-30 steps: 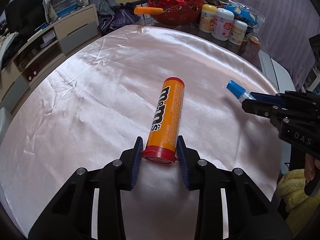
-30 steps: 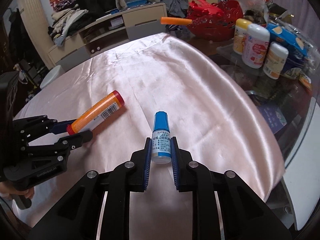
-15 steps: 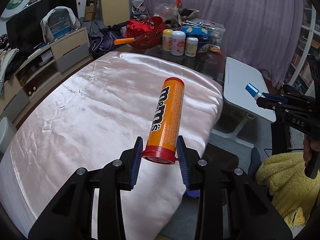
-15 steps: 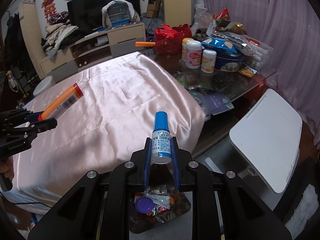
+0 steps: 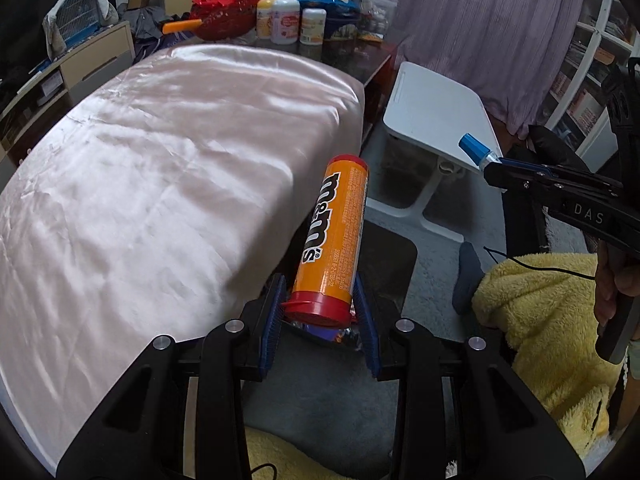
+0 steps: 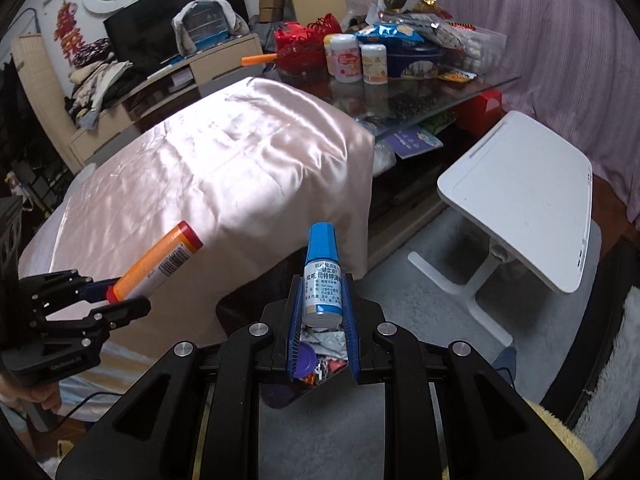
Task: Collect trash
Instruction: 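Carry the M&M's tube and blue-capped bottle over the black bin and open both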
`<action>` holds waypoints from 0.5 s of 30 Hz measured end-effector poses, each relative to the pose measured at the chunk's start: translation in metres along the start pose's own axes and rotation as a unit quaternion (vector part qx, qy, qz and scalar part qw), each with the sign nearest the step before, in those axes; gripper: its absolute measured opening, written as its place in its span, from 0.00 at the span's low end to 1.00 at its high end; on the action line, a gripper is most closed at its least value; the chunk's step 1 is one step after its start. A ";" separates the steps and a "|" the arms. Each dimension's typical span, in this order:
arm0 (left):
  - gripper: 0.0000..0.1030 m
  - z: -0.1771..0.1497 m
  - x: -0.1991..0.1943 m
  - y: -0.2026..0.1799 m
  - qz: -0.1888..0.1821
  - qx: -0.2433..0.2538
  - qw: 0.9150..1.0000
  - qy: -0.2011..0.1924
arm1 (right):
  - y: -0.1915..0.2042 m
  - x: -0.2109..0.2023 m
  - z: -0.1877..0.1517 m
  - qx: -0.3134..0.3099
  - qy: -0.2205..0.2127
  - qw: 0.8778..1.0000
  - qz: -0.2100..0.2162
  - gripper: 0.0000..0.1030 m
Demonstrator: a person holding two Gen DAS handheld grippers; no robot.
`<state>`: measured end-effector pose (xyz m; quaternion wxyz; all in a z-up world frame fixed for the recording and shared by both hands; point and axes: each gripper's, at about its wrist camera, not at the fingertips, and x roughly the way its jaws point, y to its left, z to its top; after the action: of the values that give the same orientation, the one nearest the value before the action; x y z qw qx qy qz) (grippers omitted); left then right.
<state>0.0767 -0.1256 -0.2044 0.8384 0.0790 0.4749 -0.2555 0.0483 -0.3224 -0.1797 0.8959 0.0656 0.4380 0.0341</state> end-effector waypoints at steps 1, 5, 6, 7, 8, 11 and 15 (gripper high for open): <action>0.32 -0.003 0.008 -0.002 -0.002 0.000 1.000 0.010 | -0.003 0.006 -0.004 0.006 0.007 1.000 0.001 0.19; 0.32 -0.011 0.042 -0.004 -0.004 -0.007 0.999 0.043 | -0.010 0.032 -0.018 0.026 0.040 0.999 0.003 0.19; 0.32 -0.012 0.050 -0.004 -0.003 -0.008 0.999 0.049 | -0.010 0.041 -0.021 0.030 0.051 0.998 0.007 0.19; 0.32 -0.013 0.058 -0.004 -0.002 -0.010 0.998 0.056 | -0.009 0.049 -0.024 0.033 0.060 0.998 0.011 0.19; 0.32 -0.014 0.066 -0.004 -0.001 -0.012 0.998 0.062 | -0.008 0.058 -0.027 0.035 0.071 0.997 0.016 0.19; 0.32 -0.015 0.086 -0.007 0.003 -0.012 0.997 0.077 | -0.006 0.083 -0.033 0.045 0.098 0.994 0.031 0.19; 0.32 -0.012 0.108 -0.010 0.007 -0.009 0.996 0.092 | -0.006 0.109 -0.034 0.052 0.126 0.990 0.040 0.19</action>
<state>0.1077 -0.1677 -0.2997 0.7939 0.0973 0.5516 -0.2369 0.0885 -0.3123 -0.2858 0.8268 0.1245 0.5458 0.0553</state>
